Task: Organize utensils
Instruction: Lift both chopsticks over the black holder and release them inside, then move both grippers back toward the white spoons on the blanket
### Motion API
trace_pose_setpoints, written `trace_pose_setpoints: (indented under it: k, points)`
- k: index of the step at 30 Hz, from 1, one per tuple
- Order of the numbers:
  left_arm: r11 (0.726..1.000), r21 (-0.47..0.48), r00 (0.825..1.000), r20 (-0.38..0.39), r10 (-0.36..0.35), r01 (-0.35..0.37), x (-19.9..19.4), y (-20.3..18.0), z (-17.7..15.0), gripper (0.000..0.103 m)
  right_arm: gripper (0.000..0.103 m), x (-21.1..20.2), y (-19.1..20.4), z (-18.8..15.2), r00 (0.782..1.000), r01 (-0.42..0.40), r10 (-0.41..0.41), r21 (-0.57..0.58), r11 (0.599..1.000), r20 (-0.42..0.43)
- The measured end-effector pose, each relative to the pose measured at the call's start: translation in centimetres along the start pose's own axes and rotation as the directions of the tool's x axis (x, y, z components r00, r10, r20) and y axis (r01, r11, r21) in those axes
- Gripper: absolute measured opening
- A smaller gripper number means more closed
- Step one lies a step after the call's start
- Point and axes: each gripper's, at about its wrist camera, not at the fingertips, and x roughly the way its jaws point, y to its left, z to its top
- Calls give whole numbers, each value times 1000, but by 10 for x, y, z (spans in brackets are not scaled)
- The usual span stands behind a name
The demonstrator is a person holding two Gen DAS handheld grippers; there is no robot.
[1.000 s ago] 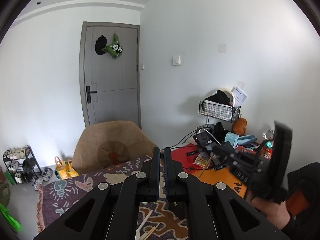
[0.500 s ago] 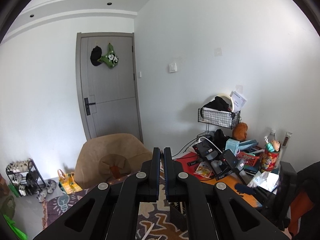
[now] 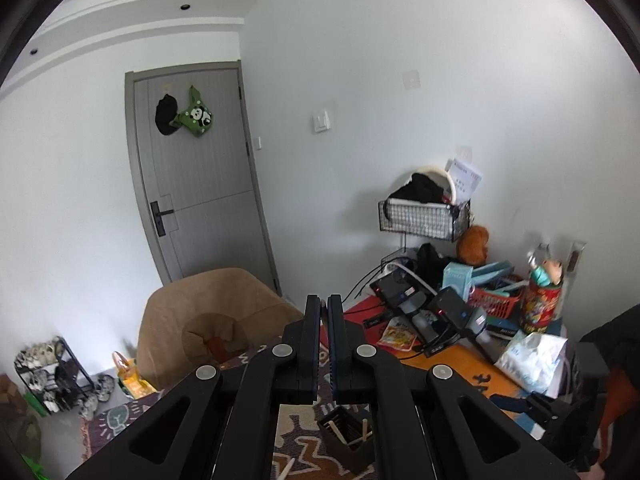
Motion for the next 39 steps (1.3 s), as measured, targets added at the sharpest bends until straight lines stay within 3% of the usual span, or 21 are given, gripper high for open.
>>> trace_pose_setpoints:
  k: [10,18,19,21,23,24,26,33,37,39]
  points:
    - [1000,-24,990,-140,3,-6,46,4,-28,3,91,8,-12,-7,1000,2,-1,34,999,-20]
    - [998,-51,973,-227,-45,34,59,2,-46,4,91,14,-5,-11,999,-18,19,26,999,-35]
    - [998,-60,970,-240,-41,28,60,3,-47,7,91,14,-3,-12,999,-18,18,22,1000,-37]
    - [995,-92,962,-266,-59,36,59,12,-51,27,91,15,-1,-12,999,-18,19,15,1000,-37]
    - [993,-109,964,-257,-64,37,53,19,-55,82,91,15,1,-13,999,-21,21,13,1000,-38]
    - [994,-108,969,-242,-55,29,50,20,-56,88,91,15,3,-13,999,-23,23,12,1000,-38]
    - [995,-99,978,-210,-18,-3,38,27,-60,90,91,16,6,-14,999,-24,24,5,1000,-41]
    - [987,-153,975,-220,17,-52,7,59,-89,90,91,24,22,-24,997,-20,18,-28,999,-69]
    - [980,-181,971,-237,36,-80,-6,72,-111,91,103,32,31,-31,995,-18,14,-40,999,-94]
    - [974,-207,970,-240,36,-88,-15,79,-124,93,103,35,36,-34,995,-22,17,-40,999,-102]
